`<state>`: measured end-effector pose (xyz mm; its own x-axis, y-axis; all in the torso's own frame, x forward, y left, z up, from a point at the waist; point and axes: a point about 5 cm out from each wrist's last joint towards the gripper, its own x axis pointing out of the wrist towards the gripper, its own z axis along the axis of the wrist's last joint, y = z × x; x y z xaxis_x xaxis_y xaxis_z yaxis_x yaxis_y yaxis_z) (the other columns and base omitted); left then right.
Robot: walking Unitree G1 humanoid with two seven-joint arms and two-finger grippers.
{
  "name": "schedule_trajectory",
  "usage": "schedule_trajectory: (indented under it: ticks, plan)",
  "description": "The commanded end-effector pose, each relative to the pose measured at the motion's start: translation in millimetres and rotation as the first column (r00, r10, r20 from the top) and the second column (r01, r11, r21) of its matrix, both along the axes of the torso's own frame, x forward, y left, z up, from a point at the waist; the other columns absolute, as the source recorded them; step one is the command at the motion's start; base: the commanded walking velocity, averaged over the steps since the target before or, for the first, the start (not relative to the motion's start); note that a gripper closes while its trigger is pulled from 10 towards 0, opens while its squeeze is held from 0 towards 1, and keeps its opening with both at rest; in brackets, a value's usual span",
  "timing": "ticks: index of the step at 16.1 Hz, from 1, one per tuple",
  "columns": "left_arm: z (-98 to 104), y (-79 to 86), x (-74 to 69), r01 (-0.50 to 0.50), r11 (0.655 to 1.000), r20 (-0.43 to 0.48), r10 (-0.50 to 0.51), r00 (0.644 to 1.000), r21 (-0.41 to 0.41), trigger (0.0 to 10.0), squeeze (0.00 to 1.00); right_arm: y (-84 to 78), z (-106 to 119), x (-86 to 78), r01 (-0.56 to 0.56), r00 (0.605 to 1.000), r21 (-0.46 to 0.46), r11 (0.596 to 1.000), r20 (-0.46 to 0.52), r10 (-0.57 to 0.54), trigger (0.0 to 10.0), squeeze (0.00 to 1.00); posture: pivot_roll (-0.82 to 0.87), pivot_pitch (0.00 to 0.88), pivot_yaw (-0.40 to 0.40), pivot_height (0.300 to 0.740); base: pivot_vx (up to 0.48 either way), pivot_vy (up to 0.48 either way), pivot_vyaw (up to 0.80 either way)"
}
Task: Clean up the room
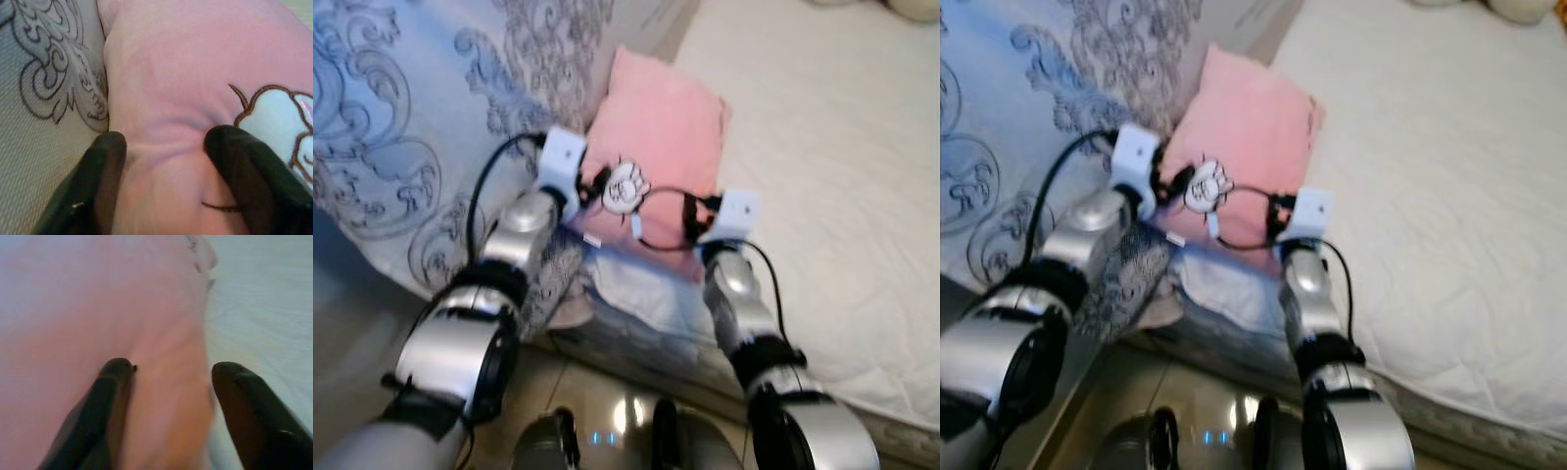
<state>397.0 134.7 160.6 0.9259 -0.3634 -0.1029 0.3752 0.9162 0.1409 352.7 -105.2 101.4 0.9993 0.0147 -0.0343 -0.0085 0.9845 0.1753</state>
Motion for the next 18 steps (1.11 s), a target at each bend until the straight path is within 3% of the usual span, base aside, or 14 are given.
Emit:
schedule_trajectory:
  ticks: [1, 3, 6, 7, 12, 15, 16, 17, 18]
  plan:
    - [-8, 14.3, -4.0, -0.033, 0.999, -0.026, 0.032, 0.999, -0.009, 10.0, 1.00, -1.9, -6, -5.8, 0.002, 1.000, -0.007, 1.000, -0.023, -0.002, 10.0, 1.00, -0.01, 0.133, -0.032, 0.740, 0.000, 0.000, 0.00]
    - [-1, 30.0, -6.1, -0.062, 0.998, 0.010, 0.062, 0.998, -0.009, 10.0, 1.00, -6.7, -14, -15.9, 0.042, 0.997, 0.026, 0.999, -0.059, -0.040, 10.0, 1.00, -0.01, 0.113, -0.035, 0.740, 0.000, 0.000, 0.00]
    - [12, 39.4, -12.5, -0.063, 0.998, 0.060, 0.064, 0.996, -0.017, 10.0, 1.00, 0.1, -1, -28.7, 0.026, 1.000, 0.014, 1.000, -0.008, -0.026, 10.0, 1.00, -0.01, 0.087, -0.028, 0.740, 0.000, 0.000, 0.00]
    - [12, 41.3, -21.0, -0.064, 0.998, 0.079, 0.065, 0.995, -0.017, 10.0, 1.00, -1.8, 4, -37.8, 0.024, 0.999, -0.017, 1.000, 0.027, -0.023, 10.0, 1.00, -0.01, 0.072, -0.027, 0.740, 0.000, 0.000, 0.00]
    - [11, 29.9, -83.4, -0.092, 0.990, 0.154, 0.107, 0.982, -0.103, 10.0, 1.00, -51.6, 16, -93.2, 0.164, 0.981, -0.184, 0.969, 0.136, -0.140, 10.0, 1.00, 0.02, 0.000, -0.032, 0.740, 0.000, 0.000, 0.00]
    - [-23, 47.7, -119.5, -0.210, 0.972, 0.118, 0.223, 0.968, -0.109, 10.0, 1.00, -71.7, 16, -123.6, 0.179, 0.977, -0.229, 0.957, 0.155, -0.146, 10.0, 1.00, 0.01, 0.000, -0.040, 0.740, 0.000, 0.000, 0.00]
    - [-27, 49.9, -123.6, -0.218, 0.971, 0.117, 0.229, 0.966, -0.101, 10.0, 1.00, -73.2, 16, -127.6, 0.175, 0.977, -0.231, 0.957, 0.159, -0.140, 10.0, 1.00, 0.01, 0.000, -0.039, 0.740, 0.000, 0.000, 0.00]
    - [-32, 46.5, -131.0, -0.202, 0.977, 0.089, 0.208, 0.974, -0.074, 10.0, 0.72, -74.8, 11, -138.3, 0.153, 0.984, -0.257, 0.954, 0.132, -0.123, 10.0, 1.00, 0.01, 0.000, -0.040, 0.740, 0.000, 0.000, 0.00]
    - [-31, 44.4, -132.0, -0.194, 0.979, 0.088, 0.199, 0.976, -0.067, 10.0, 0.72, -75.1, 9, -140.6, 0.152, 0.985, -0.263, 0.953, 0.121, -0.124, 10.0, 1.00, 0.01, 0.000, -0.040, 0.740, 0.000, 0.000, 0.00]
